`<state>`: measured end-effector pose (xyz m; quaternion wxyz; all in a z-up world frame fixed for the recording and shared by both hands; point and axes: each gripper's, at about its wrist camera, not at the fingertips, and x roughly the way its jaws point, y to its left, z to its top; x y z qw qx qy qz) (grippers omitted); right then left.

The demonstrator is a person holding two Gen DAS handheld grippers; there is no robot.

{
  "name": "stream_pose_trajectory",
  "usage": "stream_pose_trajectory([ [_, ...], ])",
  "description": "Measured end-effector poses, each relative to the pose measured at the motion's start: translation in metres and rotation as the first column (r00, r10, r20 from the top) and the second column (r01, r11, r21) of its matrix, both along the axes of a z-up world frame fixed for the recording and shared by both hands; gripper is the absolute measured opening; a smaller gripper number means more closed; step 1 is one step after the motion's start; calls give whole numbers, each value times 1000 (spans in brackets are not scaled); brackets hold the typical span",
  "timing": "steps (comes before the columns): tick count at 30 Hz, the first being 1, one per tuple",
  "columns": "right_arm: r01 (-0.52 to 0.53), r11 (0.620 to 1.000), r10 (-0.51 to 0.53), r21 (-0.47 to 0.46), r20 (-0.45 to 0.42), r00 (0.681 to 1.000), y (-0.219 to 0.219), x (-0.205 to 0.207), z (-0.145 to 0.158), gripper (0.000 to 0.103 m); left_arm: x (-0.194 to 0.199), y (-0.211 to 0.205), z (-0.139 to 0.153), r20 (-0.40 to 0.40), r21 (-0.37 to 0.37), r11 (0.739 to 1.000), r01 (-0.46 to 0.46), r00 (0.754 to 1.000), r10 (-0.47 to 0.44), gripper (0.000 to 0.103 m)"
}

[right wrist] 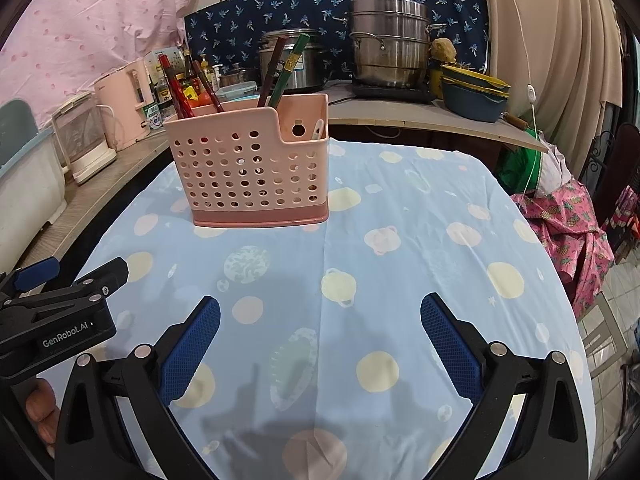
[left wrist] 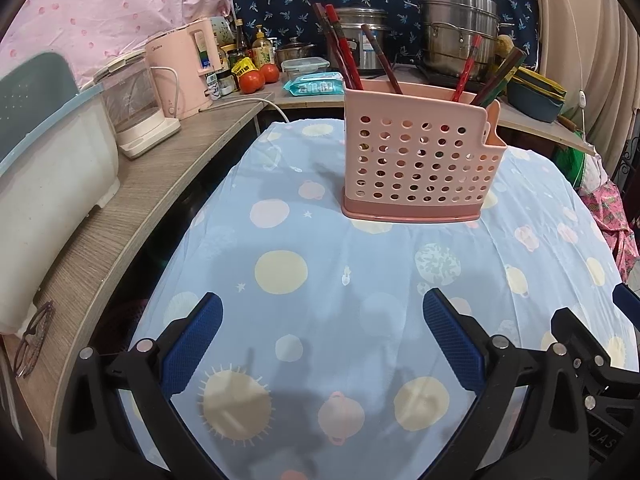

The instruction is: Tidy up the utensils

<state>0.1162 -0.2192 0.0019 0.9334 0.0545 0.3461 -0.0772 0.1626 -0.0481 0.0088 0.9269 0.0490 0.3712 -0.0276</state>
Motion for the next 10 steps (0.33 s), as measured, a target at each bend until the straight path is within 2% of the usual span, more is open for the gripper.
stream_pose_trajectory([
  [10, 9, 1000, -9, 4, -1, 1000, -2, -2, -2, 96, 1, 2, 2, 14, -5, 1000, 4, 1000, -3, 96],
])
